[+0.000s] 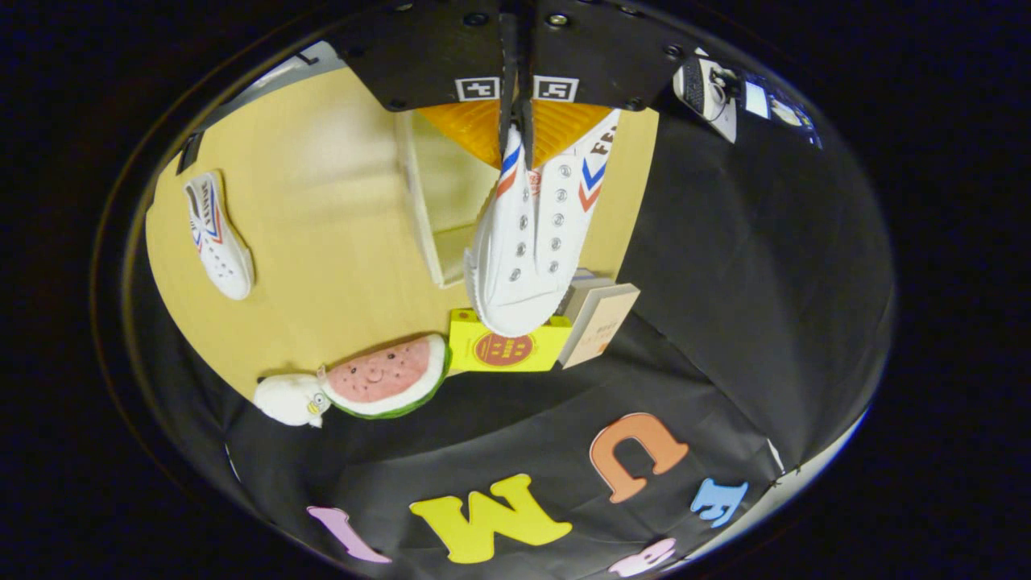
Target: Open the storage box then place both shoes into the box .Put the left shoe in first, then the right shoe, with the right side of both shoes facing outward in a uniform manner.
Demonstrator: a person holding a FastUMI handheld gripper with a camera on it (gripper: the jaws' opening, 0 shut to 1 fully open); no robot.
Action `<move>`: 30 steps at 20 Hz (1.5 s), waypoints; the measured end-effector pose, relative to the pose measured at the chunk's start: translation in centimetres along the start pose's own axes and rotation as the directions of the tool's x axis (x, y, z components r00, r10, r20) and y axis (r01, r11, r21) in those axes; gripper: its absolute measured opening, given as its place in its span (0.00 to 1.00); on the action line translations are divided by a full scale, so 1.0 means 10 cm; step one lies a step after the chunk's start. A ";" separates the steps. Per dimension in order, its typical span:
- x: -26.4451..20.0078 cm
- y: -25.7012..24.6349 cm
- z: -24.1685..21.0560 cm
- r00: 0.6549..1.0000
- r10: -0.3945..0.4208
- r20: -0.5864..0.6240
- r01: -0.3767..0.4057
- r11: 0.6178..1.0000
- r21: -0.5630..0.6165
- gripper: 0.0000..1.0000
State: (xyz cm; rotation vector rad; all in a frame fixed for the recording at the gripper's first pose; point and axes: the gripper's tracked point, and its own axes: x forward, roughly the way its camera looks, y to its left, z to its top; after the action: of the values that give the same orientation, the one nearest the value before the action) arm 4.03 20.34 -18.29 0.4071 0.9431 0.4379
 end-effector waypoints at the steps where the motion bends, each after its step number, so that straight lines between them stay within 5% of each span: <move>1: 0.09 0.06 -0.06 1.000 -0.010 -0.012 0.010 1.000 -0.016 0.00; 9: 0.56 0.14 -0.35 0.993 -0.117 -0.028 0.111 0.983 -0.146 0.00; 20: 0.81 0.11 -0.46 0.990 -0.141 -0.032 0.132 0.974 -0.185 0.01; 22: 0.83 0.08 -0.47 0.989 -0.145 -0.034 0.135 0.968 -0.210 0.19; 25: 0.76 0.06 -0.46 0.991 -0.131 -0.021 0.123 0.971 -0.204 0.91; 30: 0.37 -0.08 -0.28 0.991 -0.115 0.063 0.124 0.976 -0.176 0.91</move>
State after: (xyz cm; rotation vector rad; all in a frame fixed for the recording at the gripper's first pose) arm 3.78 21.97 -22.67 0.1956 0.8638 0.3968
